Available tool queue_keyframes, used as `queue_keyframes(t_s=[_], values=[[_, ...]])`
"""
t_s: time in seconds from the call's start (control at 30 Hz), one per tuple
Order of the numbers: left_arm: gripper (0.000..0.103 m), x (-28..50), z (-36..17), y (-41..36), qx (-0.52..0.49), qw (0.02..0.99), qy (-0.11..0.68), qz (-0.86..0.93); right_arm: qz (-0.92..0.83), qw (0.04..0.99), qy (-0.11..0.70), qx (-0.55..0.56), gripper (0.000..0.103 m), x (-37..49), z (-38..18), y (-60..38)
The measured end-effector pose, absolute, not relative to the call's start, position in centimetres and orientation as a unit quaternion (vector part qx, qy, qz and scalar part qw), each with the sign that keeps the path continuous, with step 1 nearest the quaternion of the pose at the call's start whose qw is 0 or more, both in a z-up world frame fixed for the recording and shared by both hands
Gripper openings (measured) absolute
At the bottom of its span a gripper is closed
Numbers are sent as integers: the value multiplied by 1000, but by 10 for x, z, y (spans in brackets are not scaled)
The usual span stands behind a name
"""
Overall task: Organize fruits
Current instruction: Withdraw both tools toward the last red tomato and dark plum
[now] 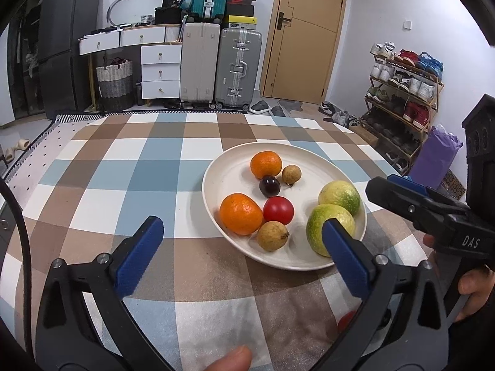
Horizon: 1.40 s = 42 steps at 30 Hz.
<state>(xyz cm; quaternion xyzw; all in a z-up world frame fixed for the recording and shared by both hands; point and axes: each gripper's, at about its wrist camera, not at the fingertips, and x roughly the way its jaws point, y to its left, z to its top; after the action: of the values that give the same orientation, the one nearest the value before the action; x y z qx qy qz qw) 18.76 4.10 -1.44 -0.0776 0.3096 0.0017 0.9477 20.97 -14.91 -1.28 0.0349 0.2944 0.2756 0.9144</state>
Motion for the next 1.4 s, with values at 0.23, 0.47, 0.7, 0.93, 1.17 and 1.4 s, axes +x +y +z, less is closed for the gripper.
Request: queue_keyframes(t_s=[0.23,0.47,0.7,0.93,1.17,1.4], values=[[102,176,-14,35,-69,947,312,1,274,915,297,14,103,192,-19,-156],[102,150,-14,25,-72,946,315,-17,276,911,306,13,103,176,-21,-167],[102,120,-17,12,-72,939,335,-19,269,902,337,8,103,158,-24,-174],[102,93,-16,6,-76,934,348,-11,252,893,372,-21,103,134,-32,-178],[102,76,-10,5,-73,933,352,-3,244,878,407,-57,103,112,-44,-171],[102,71,-12,7,-78,930,360,-5,232,867,430,-99,103,107,-58,-161]])
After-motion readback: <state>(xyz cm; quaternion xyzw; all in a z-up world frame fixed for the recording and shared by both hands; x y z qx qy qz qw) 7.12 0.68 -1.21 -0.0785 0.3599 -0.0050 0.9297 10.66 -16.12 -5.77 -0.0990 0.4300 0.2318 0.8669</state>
